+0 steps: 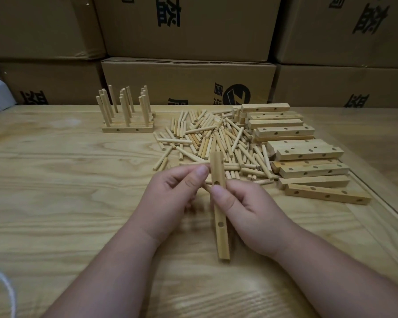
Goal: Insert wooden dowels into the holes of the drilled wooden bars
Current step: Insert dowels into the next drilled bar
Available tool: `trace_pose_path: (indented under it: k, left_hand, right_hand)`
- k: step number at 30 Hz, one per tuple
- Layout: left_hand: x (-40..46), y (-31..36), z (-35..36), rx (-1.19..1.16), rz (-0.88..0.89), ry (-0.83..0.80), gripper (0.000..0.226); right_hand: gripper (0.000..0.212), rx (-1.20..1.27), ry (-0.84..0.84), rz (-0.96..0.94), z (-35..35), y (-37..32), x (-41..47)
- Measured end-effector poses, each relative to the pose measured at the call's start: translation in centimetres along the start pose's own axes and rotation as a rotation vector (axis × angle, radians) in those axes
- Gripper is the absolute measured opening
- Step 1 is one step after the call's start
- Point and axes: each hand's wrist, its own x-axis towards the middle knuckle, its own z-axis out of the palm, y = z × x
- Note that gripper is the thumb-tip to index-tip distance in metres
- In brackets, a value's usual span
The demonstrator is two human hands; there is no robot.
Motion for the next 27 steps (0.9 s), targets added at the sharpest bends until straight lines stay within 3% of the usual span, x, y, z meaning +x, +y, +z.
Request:
trace_pose_path:
  k: [3,8,11,14,17,21,27]
  left_hand:
    - [0.0,0.0,0.2,-0.013,0.008,0.013,0.014]
    - [0.6,-0.2,-0.1,-0.22,-0.149,0.183,0.024]
    - [0.9,-0.4,-0.4,-0.225,-0.202,0.283,0.018]
    - [1.0,-0.8,-0.8,-0.191,-0.222,0.253,0.03]
    - [1.0,-0.8,-0.8,-0.156,-0.23,0.242,0.045]
    - [0.8,-0.7,-0.6,-0.095,-0.216,0.202,0.043]
    - [0.8,-0.6,-0.2,-0.083,-0.23,0.145,0.033]
  right_hand:
    - [0.025,0.002,-0.027,-0.035,0.2,-0.2,0.1]
    - [0.019,0.078,0.138,0.048,-0.1,0.8,0.2]
    - [0.037,0.072,0.195,0.103,-0.1,1.3,0.4]
    - [0.044,0.073,0.224,0.079,-0.2,0.9,0.6]
    - [0.023,0.028,0.275,0.097,-0.3,1.1,0.6]
    - [0.013,0.019,0.345,0.056,-0.5,1.2,0.5]
    - [0.029,0.038,0.348,0.028,-0.3,0.7,0.2]
